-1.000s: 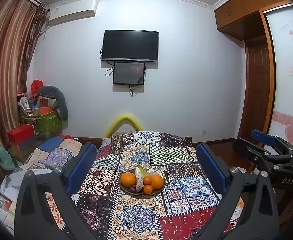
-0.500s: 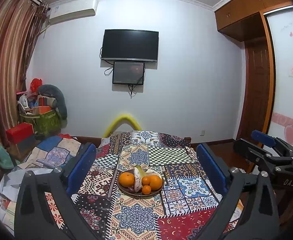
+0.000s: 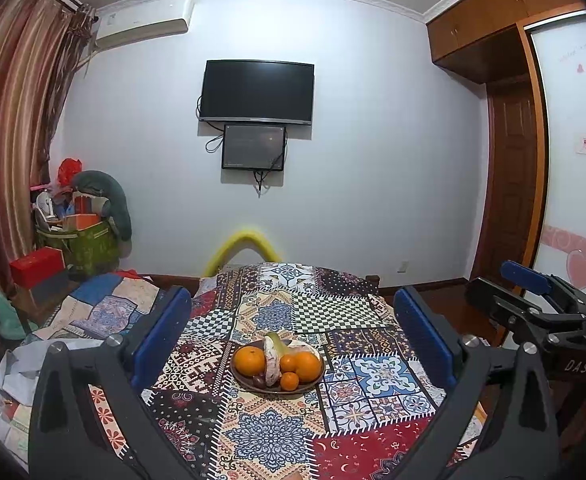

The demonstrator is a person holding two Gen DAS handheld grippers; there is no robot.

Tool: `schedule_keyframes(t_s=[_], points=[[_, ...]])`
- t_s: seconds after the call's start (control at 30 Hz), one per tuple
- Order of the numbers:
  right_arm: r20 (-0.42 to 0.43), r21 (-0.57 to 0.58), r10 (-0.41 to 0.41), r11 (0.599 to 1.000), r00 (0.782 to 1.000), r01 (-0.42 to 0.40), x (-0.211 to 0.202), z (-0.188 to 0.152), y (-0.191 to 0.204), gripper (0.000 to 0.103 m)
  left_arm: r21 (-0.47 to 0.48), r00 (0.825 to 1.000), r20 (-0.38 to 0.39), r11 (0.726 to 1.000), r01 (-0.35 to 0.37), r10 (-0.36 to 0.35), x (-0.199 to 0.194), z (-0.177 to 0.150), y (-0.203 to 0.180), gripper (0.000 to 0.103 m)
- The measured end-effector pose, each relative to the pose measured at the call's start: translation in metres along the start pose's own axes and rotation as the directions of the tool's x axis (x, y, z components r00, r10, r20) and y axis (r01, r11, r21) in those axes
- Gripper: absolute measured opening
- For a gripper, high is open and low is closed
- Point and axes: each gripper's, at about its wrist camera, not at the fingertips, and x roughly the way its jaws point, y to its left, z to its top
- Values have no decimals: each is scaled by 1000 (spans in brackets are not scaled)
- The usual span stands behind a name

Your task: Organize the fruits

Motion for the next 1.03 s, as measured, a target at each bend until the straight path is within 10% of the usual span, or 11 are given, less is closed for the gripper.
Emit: schedule_keyframes(t_s=[1.03], points=[[-5, 9, -5, 1000, 1000, 6, 4, -2, -3, 103, -14, 999, -24, 999, 30, -31, 5, -2, -2, 103]])
